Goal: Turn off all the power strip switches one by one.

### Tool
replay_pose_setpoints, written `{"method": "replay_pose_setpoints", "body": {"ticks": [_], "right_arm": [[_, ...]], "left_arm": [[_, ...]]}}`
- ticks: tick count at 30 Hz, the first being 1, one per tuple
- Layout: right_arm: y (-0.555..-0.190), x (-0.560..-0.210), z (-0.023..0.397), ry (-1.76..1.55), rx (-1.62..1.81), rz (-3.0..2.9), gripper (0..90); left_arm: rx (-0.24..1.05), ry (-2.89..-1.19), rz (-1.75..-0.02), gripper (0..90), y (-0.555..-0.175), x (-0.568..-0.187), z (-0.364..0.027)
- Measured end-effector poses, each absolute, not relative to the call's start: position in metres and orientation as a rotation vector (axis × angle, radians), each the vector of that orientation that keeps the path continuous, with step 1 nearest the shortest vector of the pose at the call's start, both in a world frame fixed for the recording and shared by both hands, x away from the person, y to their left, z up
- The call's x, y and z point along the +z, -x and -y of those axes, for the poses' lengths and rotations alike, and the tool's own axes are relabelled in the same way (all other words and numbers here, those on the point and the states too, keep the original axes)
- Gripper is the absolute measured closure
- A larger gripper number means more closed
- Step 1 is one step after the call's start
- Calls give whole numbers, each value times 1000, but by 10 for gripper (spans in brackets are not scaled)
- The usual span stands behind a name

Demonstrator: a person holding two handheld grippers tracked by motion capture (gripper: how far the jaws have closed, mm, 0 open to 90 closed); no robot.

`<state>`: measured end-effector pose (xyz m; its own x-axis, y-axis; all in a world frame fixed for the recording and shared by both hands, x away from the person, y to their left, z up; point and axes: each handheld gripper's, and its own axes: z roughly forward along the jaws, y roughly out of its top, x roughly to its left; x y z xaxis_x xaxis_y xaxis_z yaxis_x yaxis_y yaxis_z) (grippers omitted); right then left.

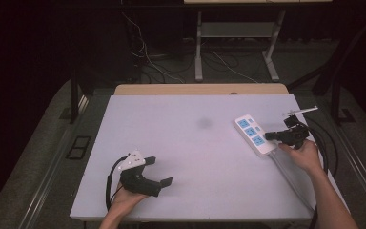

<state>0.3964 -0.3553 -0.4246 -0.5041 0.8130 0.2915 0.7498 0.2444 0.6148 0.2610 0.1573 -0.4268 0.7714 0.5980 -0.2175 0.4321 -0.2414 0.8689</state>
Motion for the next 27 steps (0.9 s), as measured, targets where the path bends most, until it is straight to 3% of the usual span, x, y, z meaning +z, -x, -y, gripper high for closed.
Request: {"method": "replay_pose_setpoints", "body": {"ticks": [27], "right_arm": [[-400, -424, 354, -1545, 1088, -2420, 900]], "left_arm": [[185, -1880, -785, 0, -263, -427, -156]]}}
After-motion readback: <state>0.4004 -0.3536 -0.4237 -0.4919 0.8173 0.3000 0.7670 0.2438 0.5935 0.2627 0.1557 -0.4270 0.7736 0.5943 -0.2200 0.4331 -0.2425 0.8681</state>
